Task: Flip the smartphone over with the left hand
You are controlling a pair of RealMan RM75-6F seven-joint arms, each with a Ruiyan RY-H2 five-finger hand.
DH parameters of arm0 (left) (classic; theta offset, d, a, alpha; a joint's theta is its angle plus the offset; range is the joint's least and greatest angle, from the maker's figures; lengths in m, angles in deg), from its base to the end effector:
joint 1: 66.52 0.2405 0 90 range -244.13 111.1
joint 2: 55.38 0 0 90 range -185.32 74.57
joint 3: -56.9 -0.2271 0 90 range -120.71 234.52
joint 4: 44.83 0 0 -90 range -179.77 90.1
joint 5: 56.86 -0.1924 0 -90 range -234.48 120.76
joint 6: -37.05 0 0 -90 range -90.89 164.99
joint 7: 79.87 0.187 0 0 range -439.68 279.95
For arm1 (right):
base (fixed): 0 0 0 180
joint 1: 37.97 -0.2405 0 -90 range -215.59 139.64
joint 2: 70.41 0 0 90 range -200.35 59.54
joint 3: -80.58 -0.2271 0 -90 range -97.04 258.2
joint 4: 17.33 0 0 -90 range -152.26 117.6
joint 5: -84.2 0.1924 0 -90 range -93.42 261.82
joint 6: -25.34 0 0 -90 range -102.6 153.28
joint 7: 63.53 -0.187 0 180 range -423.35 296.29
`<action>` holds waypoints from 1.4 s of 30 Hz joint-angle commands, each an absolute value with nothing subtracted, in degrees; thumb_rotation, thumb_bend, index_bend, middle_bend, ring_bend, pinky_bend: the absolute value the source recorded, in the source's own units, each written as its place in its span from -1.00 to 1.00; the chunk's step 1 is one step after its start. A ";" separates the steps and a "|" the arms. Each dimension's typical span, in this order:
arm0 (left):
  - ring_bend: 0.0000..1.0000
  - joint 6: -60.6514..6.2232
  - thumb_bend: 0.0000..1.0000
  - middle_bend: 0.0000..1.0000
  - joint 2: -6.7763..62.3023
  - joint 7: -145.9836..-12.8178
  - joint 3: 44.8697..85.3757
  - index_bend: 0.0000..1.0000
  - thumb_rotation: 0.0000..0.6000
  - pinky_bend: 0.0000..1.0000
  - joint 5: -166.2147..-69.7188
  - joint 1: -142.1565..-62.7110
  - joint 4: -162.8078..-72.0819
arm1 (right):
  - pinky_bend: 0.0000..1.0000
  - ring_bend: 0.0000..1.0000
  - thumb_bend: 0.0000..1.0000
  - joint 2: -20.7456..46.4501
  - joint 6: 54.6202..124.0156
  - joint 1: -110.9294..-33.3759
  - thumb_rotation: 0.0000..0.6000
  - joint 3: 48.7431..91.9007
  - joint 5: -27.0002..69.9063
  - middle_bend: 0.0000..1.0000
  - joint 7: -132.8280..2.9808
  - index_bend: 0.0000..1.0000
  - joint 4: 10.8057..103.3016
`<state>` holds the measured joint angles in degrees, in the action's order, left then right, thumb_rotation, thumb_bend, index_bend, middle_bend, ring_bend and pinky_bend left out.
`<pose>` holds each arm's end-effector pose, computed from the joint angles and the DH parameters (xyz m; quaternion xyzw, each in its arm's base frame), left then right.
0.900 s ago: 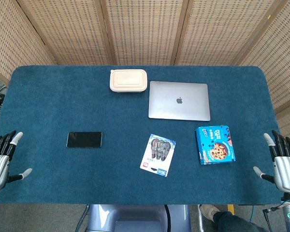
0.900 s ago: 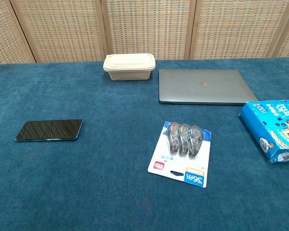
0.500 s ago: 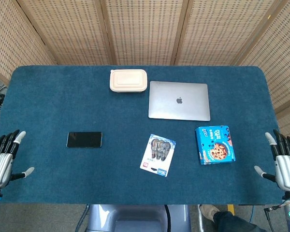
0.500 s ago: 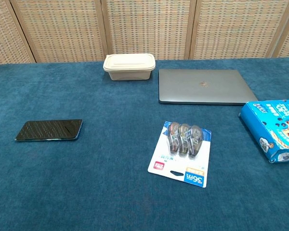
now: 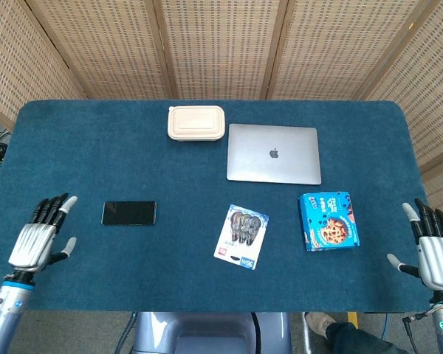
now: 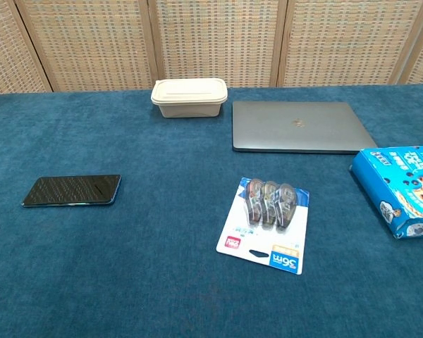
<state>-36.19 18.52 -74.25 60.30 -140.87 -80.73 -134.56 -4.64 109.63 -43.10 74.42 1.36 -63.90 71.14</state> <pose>-0.2460 0.2607 0.0830 -0.6573 -0.4060 -0.3772 0.5108 -0.2914 -0.2331 0.1729 0.5718 -0.3772 0.3876 0.6168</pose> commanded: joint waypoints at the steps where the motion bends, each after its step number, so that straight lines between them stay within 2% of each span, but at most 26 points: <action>1: -1.00 -31.14 -0.02 -1.00 24.56 -72.38 62.23 -1.00 1.00 -1.00 -138.51 -84.91 -129.76 | -1.00 -1.00 -1.00 -4.61 109.37 -43.18 1.00 74.45 1.49 -1.00 -63.94 -1.00 71.07; 10: -1.00 -24.14 -0.04 -1.00 32.73 -67.45 63.96 -1.00 1.00 -1.00 -132.07 -89.53 -124.52 | -1.00 -1.00 -1.00 -4.47 108.30 -43.43 1.00 74.31 2.45 -1.00 -64.74 -1.00 70.41; 15: -1.00 -23.33 -0.04 -1.00 36.39 -65.05 64.22 -1.00 1.00 -1.00 -128.55 -90.08 -121.59 | -1.00 -1.00 -1.00 -4.59 108.14 -43.49 1.00 74.18 2.64 -1.00 -65.49 -1.00 70.26; 42: -1.00 -19.74 -0.10 -1.00 42.76 -67.38 66.48 -1.00 1.00 -1.00 -123.33 -93.95 -112.68 | -1.00 -1.00 -1.00 -4.25 107.25 -43.79 1.00 74.39 3.01 -1.00 -65.65 -1.00 69.79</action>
<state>-19.67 42.60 -67.41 66.37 -123.35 -93.79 -112.88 -4.26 107.27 -43.78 74.38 2.99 -65.65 69.81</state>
